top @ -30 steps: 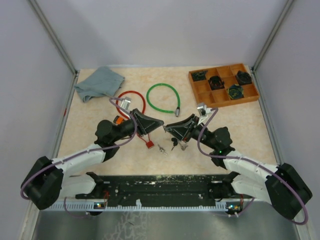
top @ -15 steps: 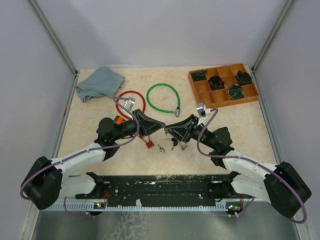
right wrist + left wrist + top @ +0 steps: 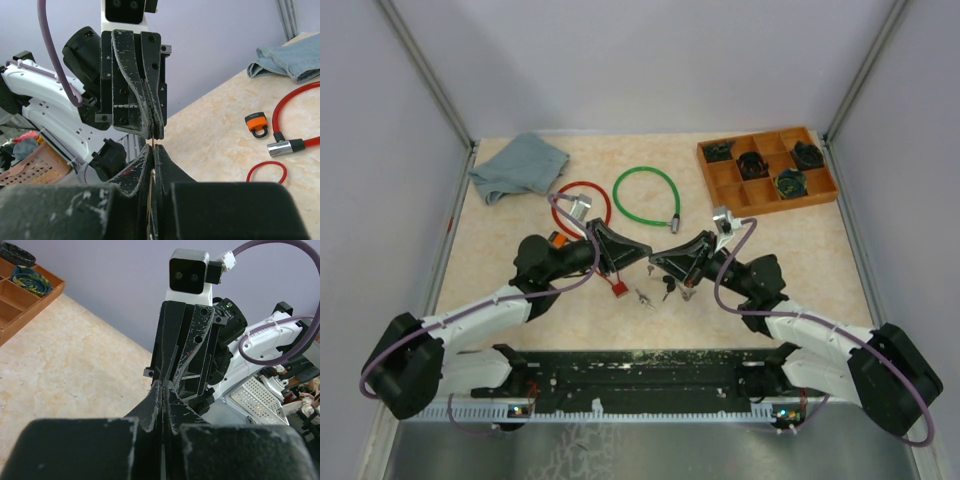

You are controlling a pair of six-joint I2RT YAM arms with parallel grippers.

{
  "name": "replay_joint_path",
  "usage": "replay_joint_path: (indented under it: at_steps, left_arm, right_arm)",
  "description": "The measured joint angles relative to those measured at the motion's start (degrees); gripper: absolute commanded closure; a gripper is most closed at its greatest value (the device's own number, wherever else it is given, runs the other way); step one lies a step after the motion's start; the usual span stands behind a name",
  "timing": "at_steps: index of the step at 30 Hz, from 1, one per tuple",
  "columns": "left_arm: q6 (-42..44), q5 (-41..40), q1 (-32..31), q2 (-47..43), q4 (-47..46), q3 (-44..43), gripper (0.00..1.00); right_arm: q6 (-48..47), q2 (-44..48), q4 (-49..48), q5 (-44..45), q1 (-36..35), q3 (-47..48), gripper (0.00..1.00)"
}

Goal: Unlock with the key
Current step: Adjust the key.

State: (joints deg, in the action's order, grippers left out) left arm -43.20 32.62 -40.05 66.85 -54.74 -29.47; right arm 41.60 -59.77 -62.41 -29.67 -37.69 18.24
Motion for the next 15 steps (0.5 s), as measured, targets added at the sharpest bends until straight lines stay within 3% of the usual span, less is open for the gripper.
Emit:
replay_joint_path:
  at_steps: [4, 15]
  left_arm:
    - [0.0, -0.1, -0.1, -0.2, 0.1, 0.0, 1.0]
    - [-0.9, -0.9, -0.1, -0.3, -0.5, 0.2, 1.0]
  right_arm:
    - [0.2, 0.0, -0.5, -0.2, 0.0, -0.2, 0.89]
    - [0.2, 0.0, -1.5, -0.5, 0.0, -0.3, 0.91]
